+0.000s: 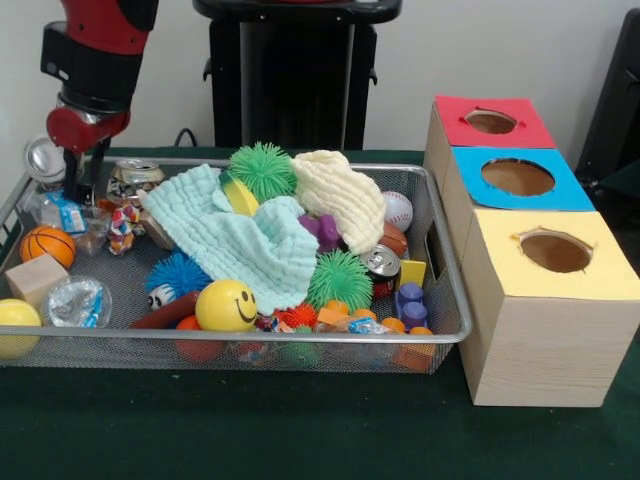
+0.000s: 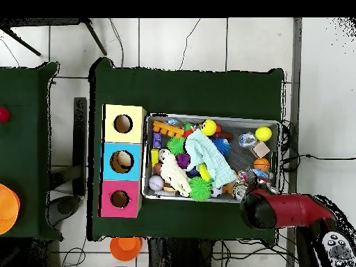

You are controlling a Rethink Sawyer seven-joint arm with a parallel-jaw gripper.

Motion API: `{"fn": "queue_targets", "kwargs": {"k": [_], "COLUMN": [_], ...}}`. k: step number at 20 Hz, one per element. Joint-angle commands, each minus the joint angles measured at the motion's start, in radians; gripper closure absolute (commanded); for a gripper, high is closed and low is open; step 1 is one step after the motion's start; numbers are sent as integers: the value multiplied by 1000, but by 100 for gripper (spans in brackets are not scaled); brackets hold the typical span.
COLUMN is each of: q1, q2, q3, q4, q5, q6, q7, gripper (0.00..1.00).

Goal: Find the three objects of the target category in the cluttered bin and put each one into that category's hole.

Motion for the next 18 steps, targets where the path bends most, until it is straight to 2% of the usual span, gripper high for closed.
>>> {"fn": "queue_targets", "kwargs": {"k": [1,10,15,18], "q1": [-12,18,72,95], "q2": [78,171,208,223], "q3": [147,109,56,29], "q4": [-19,-99,-144,-162], "q5": [-38,-36,-21,-22], "q6": [79,95,129,105], "q7": [-47,17,74,117], "gripper": [0,0,0,0]}}
